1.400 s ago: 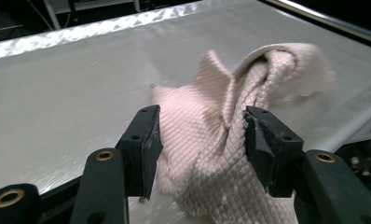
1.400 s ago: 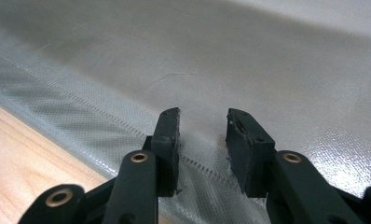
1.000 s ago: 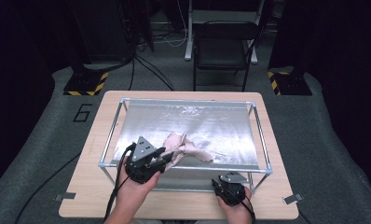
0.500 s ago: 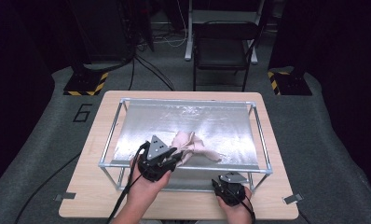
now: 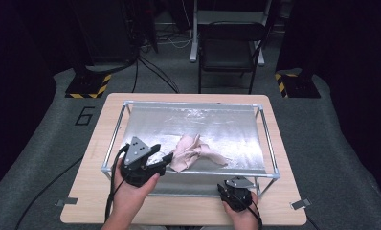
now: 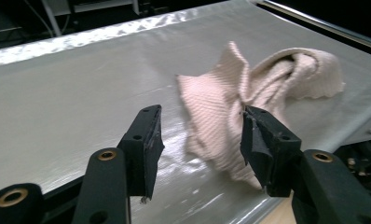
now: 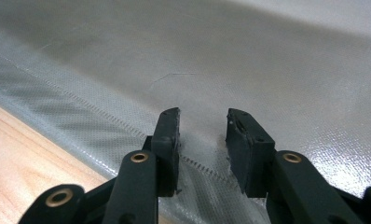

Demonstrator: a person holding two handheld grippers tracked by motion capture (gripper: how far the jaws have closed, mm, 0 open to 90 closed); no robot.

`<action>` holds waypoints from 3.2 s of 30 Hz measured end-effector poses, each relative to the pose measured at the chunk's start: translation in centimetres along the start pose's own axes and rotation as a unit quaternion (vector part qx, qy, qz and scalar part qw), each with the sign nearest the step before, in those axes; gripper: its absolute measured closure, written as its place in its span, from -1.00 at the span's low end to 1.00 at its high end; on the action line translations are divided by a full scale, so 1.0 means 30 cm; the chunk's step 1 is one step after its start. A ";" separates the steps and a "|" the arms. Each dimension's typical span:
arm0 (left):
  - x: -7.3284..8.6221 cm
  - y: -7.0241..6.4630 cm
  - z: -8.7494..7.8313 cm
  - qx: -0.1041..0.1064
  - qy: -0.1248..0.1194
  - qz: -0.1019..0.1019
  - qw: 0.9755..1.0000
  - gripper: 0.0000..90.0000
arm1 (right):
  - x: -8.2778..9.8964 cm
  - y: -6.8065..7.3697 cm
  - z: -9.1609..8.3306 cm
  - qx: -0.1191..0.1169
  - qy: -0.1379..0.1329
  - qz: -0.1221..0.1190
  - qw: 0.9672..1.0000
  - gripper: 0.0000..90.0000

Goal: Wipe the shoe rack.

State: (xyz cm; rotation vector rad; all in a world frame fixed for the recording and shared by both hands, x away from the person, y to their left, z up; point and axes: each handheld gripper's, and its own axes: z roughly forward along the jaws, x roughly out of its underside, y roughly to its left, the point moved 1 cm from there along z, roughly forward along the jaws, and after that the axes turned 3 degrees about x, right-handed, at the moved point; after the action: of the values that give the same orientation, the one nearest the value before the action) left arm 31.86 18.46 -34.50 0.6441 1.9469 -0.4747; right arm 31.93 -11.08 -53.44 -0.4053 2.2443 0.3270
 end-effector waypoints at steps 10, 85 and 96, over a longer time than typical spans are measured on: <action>0.063 0.070 -0.007 -0.030 0.019 -0.033 0.999 -0.01 | 0.000 0.000 0.000 -0.001 0.000 0.000 1.000 0.44; 0.115 0.066 0.003 -0.046 0.015 -0.026 0.998 -0.01 | -0.225 0.113 -0.270 -0.283 -0.048 -0.267 0.920 0.43; 0.115 0.066 0.005 -0.048 0.014 -0.027 0.998 -0.01 | -0.293 0.110 -0.317 -0.288 -0.054 -0.256 0.921 0.46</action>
State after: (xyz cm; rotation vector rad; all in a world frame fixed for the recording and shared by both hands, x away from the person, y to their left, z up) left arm 31.91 20.72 -37.76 0.5416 2.0037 -0.4055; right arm 29.58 -9.90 -40.34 -1.2248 1.8111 0.7061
